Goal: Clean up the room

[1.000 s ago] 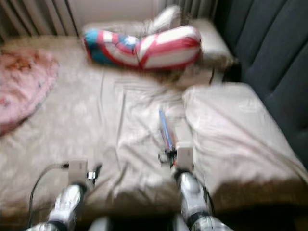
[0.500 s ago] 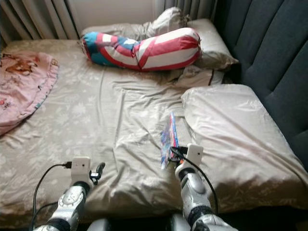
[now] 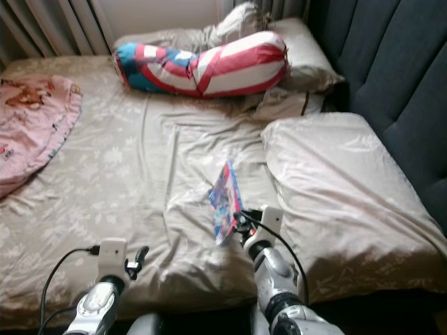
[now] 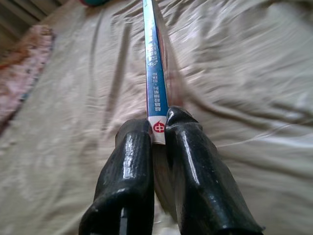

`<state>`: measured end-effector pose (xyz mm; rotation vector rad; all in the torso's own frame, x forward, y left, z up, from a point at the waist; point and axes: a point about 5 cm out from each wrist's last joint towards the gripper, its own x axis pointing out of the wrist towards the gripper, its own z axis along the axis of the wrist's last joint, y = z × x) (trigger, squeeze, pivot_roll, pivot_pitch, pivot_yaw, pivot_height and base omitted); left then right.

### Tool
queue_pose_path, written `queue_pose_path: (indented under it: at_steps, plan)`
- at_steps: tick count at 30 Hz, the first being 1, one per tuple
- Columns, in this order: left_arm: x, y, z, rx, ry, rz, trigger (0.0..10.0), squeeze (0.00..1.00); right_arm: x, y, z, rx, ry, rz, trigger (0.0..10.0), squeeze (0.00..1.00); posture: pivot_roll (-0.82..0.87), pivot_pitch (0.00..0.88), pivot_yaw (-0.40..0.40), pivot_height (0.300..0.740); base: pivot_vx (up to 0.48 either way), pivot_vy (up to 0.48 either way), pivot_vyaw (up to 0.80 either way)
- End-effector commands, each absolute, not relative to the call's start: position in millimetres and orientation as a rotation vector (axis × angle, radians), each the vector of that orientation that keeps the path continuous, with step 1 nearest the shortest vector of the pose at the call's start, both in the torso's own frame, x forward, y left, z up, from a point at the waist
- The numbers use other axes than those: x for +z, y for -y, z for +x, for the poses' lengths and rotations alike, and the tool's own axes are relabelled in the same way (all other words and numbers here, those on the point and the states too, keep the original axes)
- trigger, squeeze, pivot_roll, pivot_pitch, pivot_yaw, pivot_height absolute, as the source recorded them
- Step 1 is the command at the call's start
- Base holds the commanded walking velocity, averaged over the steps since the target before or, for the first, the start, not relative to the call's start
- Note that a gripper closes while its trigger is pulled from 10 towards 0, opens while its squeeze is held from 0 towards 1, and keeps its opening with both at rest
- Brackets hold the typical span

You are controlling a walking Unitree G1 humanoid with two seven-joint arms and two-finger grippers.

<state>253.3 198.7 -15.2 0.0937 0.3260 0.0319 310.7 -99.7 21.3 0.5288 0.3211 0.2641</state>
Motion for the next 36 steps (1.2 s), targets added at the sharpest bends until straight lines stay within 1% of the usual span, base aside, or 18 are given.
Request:
queue_pose_path:
  at_steps: [1,3,5,7,9,11,16,22,33,34,35,36]
  plan:
    - [-19.3,-205.5,244.5,0.021,-0.34,0.126,10.0,0.0,30.0,98.1,317.5,0.279,-0.287,0.567,10.0,0.0,0.03,0.172,0.028,0.642,0.0,0.0,0.0]
    - [-21.3,-207.1,240.1,0.015,-0.345,0.137,10.0,0.0,27.7,98.6,316.0,0.274,-0.297,0.578,10.0,0.0,0.04,0.178,0.032,0.642,0.0,0.0,0.0]
    - [-23.0,-207.8,236.0,0.007,-0.348,0.145,10.0,0.0,23.5,99.9,313.2,0.271,-0.322,0.552,10.0,0.0,0.05,0.184,0.035,0.642,0.0,0.0,0.0]
    - [-25.5,-209.0,228.1,-0.008,-0.349,0.159,10.0,0.0,18.1,107.2,310.2,0.226,-0.346,0.524,10.0,0.0,0.07,0.198,0.042,0.642,0.0,0.0,0.0]
    - [-25.8,-209.9,226.1,-0.01,-0.348,0.161,10.0,0.0,17.5,109.7,310.2,0.205,-0.346,0.521,10.0,0.0,0.07,0.205,0.046,0.642,0.0,0.0,0.0]
    - [-27.4,-210.5,223.0,-0.015,-0.356,0.168,10.0,0.0,14.8,118.4,309.6,0.138,-0.357,0.517,10.0,0.0,0.06,0.209,0.049,0.642,0.0,0.0,0.0]
    - [-32.6,-208.8,213.8,-0.04,-0.378,0.177,10.0,0.0,8.3,132.5,304.8,0.063,-0.374,0.479,10.0,0.0,0.07,0.221,0.059,0.642,0.0,0.0,0.0]
    - [-31.9,-209.1,211.9,-0.045,-0.377,0.181,10.0,0.0,4.4,145.8,301.3,-0.005,-0.383,0.438,10.0,0.0,0.07,0.229,0.062,0.642,0.0,0.0,0.0]
    - [-31.6,-209.3,210.8,-0.048,-0.381,0.182,10.0,0.0,4.9,151.7,302.0,-0.037,-0.381,0.423,10.0,0.0,0.07,0.229,0.062,0.642,0.0,0.0,0.0]
    - [-31.5,-209.3,210.6,-0.048,-0.382,0.182,10.0,0.0,5.8,151.8,302.8,-0.037,-0.379,0.42,10.0,0.06,0.07,0.229,0.062,0.642,0.0,0.0,0.0]
    - [-31.3,-209.3,210.5,-0.048,-0.383,0.182,10.0,0.0,6.4,151.9,303.4,-0.037,-0.378,0.415,10.0,0.49,0.07,0.229,0.062,0.642,0.0,0.0,0.0]
    - [-31.1,-209.1,210.7,-0.048,-0.383,0.182,10.0,0.0,6.6,152.1,303.6,-0.037,-0.378,0.414,10.0,0.75,0.06,0.229,0.061,0.642,0.0,0.0,0.0]
